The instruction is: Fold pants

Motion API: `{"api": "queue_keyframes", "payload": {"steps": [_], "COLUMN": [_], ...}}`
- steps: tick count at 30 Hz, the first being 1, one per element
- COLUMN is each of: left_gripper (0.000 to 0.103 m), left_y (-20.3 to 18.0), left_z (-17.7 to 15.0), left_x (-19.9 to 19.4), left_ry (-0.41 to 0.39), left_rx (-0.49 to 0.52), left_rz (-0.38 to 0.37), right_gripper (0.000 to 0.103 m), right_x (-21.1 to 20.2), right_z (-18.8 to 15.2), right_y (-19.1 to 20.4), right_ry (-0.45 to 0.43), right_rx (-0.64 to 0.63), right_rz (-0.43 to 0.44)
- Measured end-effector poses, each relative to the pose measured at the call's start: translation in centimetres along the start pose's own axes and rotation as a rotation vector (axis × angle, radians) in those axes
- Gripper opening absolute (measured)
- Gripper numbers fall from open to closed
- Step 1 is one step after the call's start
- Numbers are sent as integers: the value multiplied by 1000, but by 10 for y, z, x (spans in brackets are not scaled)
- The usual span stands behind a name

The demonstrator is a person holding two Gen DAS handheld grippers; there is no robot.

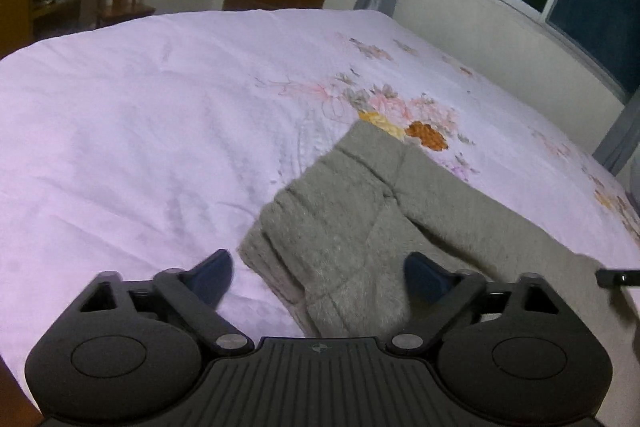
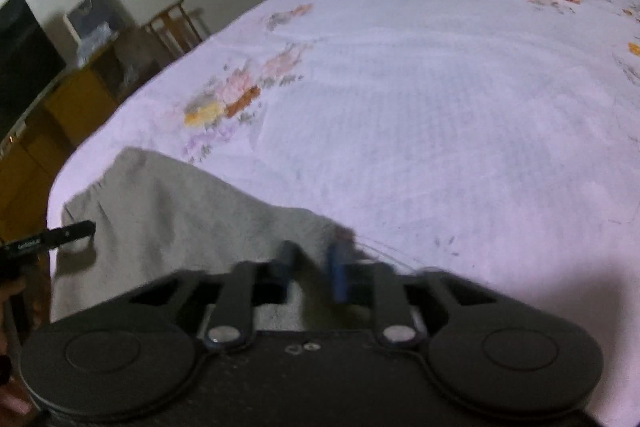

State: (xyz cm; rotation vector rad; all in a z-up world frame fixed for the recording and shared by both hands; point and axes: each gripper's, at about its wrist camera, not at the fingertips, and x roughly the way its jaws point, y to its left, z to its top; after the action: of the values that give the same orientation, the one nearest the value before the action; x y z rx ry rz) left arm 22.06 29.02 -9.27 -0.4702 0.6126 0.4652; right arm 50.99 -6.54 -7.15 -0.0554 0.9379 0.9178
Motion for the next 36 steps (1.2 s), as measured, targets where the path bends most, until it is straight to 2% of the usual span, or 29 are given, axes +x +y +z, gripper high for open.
{"api": "queue_keyframes", "payload": {"steps": [2, 5, 6, 10, 11, 13, 15, 18, 19, 20, 22, 27, 29, 32, 36], "left_gripper": [79, 78, 78, 78, 78, 78, 78, 78, 79, 84, 98, 99, 99, 100, 100], "left_y": [-2, -7, -7, 3, 6, 11, 10, -2, -13, -25, -50, -119, -144, -178, -214], "left_z": [-2, -6, -7, -5, -4, -2, -1, -5, -8, -14, -29, -69, -83, -98, -119], "left_x": [-3, -4, -5, -10, -15, -33, -48, -66, -72, -76, -81, -85, -90, -96, -103], "left_ry": [-11, -9, -9, -2, -14, -61, -87, -103, -106, -112, -111, -70, -73, -49, -19], "left_rx": [20, 53, 56, 29, 21, 20, 27, 31, 55, 78, 115, 220, 260, 313, 389], "left_rz": [5, 35, 42, 21, 20, 48, 59, 22, -3, -31, -67, -156, -190, -239, -265], "right_gripper": [0, 0, 0, 0, 8, 8, 8, 18, 24, 32, 31, 31, 33, 34, 34], "right_x": [-4, 6, 12, 8, -2, -25, -50, -107, -132, -163, -211, -317, -349, -377, -385], "right_z": [2, -2, -6, -12, -11, -11, -14, -43, -61, -88, -142, -301, -357, -416, -462], "right_y": [9, 22, 19, 3, 3, 9, 16, 15, 10, 2, -16, -54, -62, -71, -91], "right_ry": [-28, -21, -4, -27, -56, -150, -182, -305, -364, -442, -545, -739, -813, -894, -980], "right_rx": [-55, -148, -136, -9, 5, 15, 27, 167, 234, 323, 466, 838, 978, 1134, 1301], "right_rz": [-73, -224, -248, -209, -228, -243, -198, -132, -108, -105, -127, -339, -384, -427, -350]}}
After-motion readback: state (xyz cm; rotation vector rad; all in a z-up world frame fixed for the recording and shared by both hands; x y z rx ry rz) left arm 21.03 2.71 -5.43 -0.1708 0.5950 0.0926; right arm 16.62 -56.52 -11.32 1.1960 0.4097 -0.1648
